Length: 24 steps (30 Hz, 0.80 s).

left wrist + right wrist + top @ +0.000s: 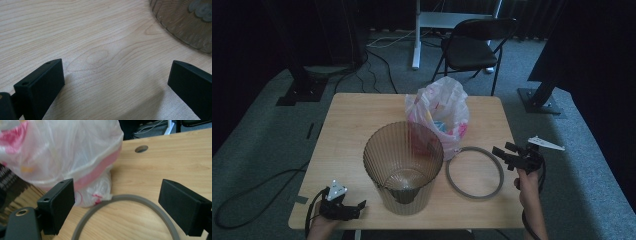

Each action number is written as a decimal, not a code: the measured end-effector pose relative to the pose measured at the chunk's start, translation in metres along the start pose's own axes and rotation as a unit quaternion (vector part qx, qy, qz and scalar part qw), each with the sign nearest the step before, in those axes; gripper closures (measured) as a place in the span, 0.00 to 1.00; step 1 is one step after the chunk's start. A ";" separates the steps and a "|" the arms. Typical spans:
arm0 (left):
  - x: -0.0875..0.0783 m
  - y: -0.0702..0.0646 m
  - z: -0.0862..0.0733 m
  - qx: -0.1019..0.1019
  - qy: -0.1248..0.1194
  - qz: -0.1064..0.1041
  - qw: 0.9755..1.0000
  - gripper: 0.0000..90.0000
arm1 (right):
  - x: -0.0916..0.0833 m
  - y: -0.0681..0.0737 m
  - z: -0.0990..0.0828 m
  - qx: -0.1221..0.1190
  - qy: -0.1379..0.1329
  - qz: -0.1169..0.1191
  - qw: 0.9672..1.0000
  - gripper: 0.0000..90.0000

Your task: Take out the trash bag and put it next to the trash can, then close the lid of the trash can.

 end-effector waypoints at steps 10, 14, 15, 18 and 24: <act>0.000 0.000 0.000 -0.001 0.000 0.000 1.000 0.01 | -0.001 -0.011 -0.030 0.013 0.051 -0.036 0.998 0.18; 0.000 0.000 0.000 0.001 0.001 -0.001 1.000 0.01 | -0.005 -0.017 -0.041 0.030 0.066 -0.038 0.997 0.19; 0.000 0.000 0.000 0.001 0.001 -0.001 1.000 0.01 | -0.007 -0.018 -0.045 0.037 0.066 -0.035 0.997 0.19; 0.000 0.000 0.000 0.000 0.001 -0.001 1.000 0.01 | -0.011 -0.020 -0.052 0.041 0.066 -0.049 0.996 0.19; 0.000 0.000 0.000 0.001 0.002 0.000 1.000 0.01 | -0.014 -0.025 -0.068 0.064 0.075 -0.040 0.994 0.15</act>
Point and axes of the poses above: each handheld gripper's, and its own axes: x roughly forward along the jaws, z roughly out of its top, y roughly to its left, the point moved 4 cm from there along x, roughly forward along the jaws, and after that the axes turned 10 degrees about y, right-handed, at the moved point
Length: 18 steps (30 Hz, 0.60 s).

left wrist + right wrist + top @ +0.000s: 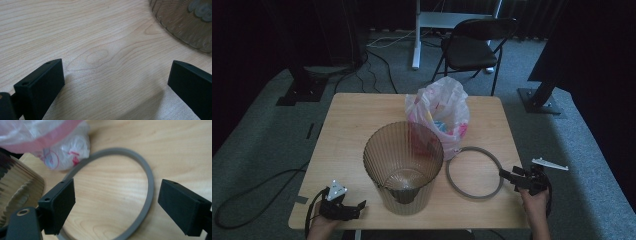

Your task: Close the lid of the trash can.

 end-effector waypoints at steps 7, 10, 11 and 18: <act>0.000 0.000 0.000 0.000 0.000 0.000 1.000 0.01 | 0.011 -0.005 -0.007 -0.003 0.026 -0.028 0.999 0.15; 0.000 0.000 0.000 0.000 0.000 -0.001 1.000 0.01 | 0.016 -0.007 -0.006 -0.006 0.036 -0.044 0.998 0.15; 0.000 0.000 0.000 0.000 0.000 -0.001 1.000 0.01 | 0.017 -0.007 -0.006 -0.007 0.038 -0.048 0.998 0.16; 0.000 0.000 0.000 0.000 0.000 -0.002 1.000 0.01 | 0.030 -0.011 -0.001 -0.017 0.068 -0.095 0.993 0.21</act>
Point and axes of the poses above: each handheld gripper's, and its own axes: x roughly forward along the jaws, z roughly out of its top, y roughly to its left, the point moved 4 cm from there along x, roughly forward along the jaws, and after that the axes turned 10 degrees about y, right-handed, at the moved point
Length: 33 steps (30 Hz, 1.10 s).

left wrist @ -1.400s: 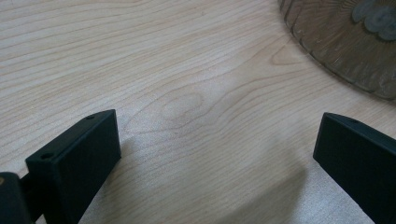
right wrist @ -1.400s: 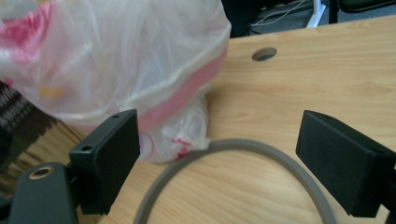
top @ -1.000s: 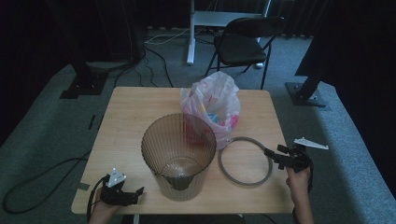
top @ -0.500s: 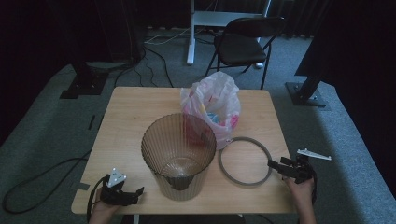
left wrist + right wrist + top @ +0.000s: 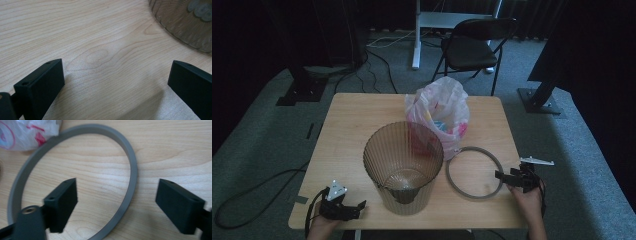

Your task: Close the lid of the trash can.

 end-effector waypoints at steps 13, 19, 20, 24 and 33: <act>0.000 0.000 0.000 0.000 0.000 -0.001 1.000 0.01 | 0.023 0.001 0.000 -0.027 0.047 -0.120 0.991 0.31; 0.000 0.000 0.000 -0.001 0.000 0.000 1.000 0.01 | 0.023 0.005 0.001 -0.041 0.048 -0.141 0.988 0.50; 0.000 0.000 0.000 0.000 0.000 0.000 1.000 0.01 | 0.023 0.005 0.001 -0.039 0.047 -0.142 0.988 0.58; 0.000 0.000 0.000 -0.001 0.000 -0.001 1.000 0.01 | 0.020 0.001 0.002 -0.028 0.041 -0.149 0.988 0.81; 0.000 0.000 0.000 -0.003 -0.002 -0.001 1.000 0.01 | 0.017 -0.008 0.003 0.012 0.036 -0.122 0.992 0.92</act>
Point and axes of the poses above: each handheld gripper's, and its own axes: x roughly forward along the jaws, z roughly out of its top, y roughly to its left, the point moved 4 cm from there along x, roughly forward along the jaws, and after that the axes turned 10 degrees about y, right-handed, at the moved point
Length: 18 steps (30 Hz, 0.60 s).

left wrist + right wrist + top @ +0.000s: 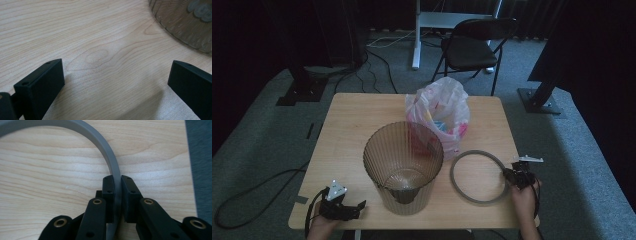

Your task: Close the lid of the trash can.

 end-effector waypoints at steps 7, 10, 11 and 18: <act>0.000 0.000 0.000 0.001 0.000 0.001 1.000 0.01 | -0.011 -0.010 -0.002 0.047 -0.023 0.098 0.994 0.92; 0.000 0.000 0.000 0.001 0.000 0.001 1.000 0.01 | -0.016 -0.013 -0.002 0.054 -0.033 0.121 0.991 0.93; 0.000 0.000 0.000 0.001 0.000 0.001 1.000 0.01 | -0.018 -0.014 -0.002 0.056 -0.038 0.123 0.990 0.93; 0.000 0.000 0.000 0.001 0.001 0.001 1.000 0.01 | -0.029 -0.016 -0.002 0.067 -0.055 0.157 0.984 0.93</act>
Point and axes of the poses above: each handheld gripper's, and its own axes: x roughly forward along the jaws, z roughly out of its top, y roughly to its left, the point moved 4 cm from there along x, roughly forward along the jaws, and after that the axes turned 10 degrees about y, right-handed, at the moved point
